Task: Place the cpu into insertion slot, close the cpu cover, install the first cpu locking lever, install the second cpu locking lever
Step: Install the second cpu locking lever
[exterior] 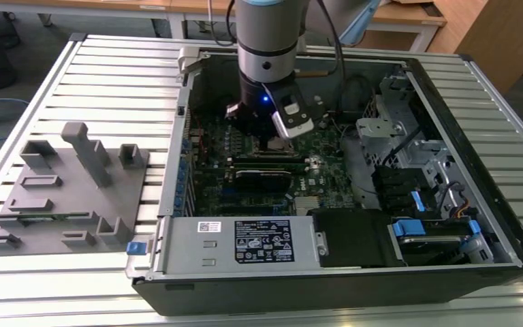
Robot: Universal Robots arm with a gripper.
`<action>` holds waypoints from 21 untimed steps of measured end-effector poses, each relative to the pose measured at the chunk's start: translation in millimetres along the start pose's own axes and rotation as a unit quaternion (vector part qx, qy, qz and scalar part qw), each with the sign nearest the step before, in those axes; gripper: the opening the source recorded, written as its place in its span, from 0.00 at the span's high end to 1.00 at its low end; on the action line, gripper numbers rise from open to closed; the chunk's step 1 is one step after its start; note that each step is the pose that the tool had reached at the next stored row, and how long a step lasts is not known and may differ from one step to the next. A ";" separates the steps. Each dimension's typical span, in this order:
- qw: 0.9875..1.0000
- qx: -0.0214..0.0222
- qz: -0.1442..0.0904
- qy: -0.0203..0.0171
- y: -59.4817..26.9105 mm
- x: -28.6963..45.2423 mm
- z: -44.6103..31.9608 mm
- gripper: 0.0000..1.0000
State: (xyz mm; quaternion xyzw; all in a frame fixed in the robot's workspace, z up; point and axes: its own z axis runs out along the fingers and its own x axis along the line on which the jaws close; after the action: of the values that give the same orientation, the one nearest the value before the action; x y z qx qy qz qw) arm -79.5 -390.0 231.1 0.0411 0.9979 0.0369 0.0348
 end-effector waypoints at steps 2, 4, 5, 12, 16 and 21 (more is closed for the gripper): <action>1.000 -0.001 0.000 0.000 -0.2 0.2 2.0 0.89; 1.000 -0.002 0.000 0.000 -0.3 0.3 4.0 0.89; 1.000 -0.002 0.000 0.000 -0.4 0.5 4.9 0.89; 1.000 -0.004 0.000 0.000 -1.4 7.7 12.7 0.89; 1.000 -0.005 0.001 0.000 -1.1 8.3 15.6 0.89; 1.000 -0.007 0.001 0.001 0.4 10.4 18.1 0.89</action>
State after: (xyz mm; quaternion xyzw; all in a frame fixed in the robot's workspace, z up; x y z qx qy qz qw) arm -88.4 -387.5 212.5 0.0414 0.9976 0.0444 0.0345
